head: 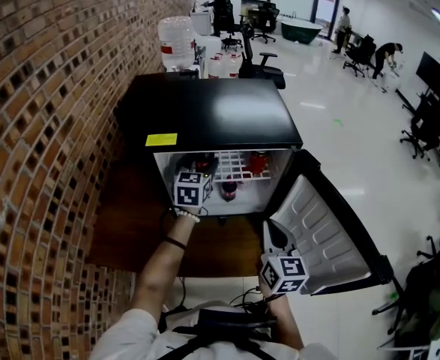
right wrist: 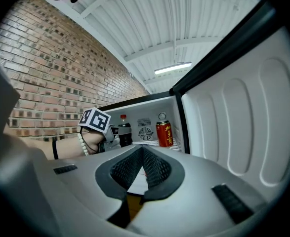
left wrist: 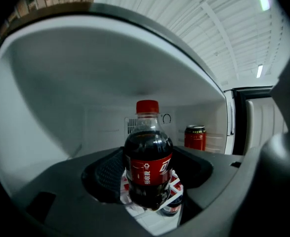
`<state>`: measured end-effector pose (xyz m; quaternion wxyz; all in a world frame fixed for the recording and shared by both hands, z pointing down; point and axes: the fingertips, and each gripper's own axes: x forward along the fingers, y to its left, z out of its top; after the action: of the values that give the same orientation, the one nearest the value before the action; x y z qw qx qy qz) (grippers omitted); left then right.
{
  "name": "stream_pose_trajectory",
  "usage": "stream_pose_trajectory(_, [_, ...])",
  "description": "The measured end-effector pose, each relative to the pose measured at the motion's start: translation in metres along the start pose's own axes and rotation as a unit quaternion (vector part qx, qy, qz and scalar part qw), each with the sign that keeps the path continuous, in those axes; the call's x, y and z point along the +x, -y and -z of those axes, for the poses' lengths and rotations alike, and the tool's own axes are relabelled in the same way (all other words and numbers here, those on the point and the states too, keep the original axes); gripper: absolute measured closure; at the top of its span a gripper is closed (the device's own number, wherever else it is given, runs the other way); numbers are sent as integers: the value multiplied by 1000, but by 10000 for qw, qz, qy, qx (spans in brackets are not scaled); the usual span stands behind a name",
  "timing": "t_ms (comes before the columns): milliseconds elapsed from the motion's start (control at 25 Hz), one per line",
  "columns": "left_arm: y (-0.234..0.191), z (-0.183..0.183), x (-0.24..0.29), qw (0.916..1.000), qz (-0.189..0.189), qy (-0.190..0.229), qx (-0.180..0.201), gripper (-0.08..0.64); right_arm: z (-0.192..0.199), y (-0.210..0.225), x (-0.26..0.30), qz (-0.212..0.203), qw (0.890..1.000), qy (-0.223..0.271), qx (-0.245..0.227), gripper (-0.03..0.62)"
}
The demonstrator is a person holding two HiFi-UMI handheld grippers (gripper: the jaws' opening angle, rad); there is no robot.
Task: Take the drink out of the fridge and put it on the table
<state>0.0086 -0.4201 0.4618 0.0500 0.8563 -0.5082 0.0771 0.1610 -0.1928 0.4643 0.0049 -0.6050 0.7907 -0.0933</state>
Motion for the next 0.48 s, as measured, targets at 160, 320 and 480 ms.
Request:
stream_pose_trajectory(160, [4,0,-22,10000,41,23,-43,261,0,-9,2,-106,9999,-13,-26,581])
stream_pose_trajectory(320, [3,7,-48,9999,0,59,-107,261,-1,-20,2,-219,9998,0,-29,581])
stream_pose_trajectory(480, [4,16,-77,9998,-30,87,-147,262,1,-34,1,-357,9994,-32,-16,581])
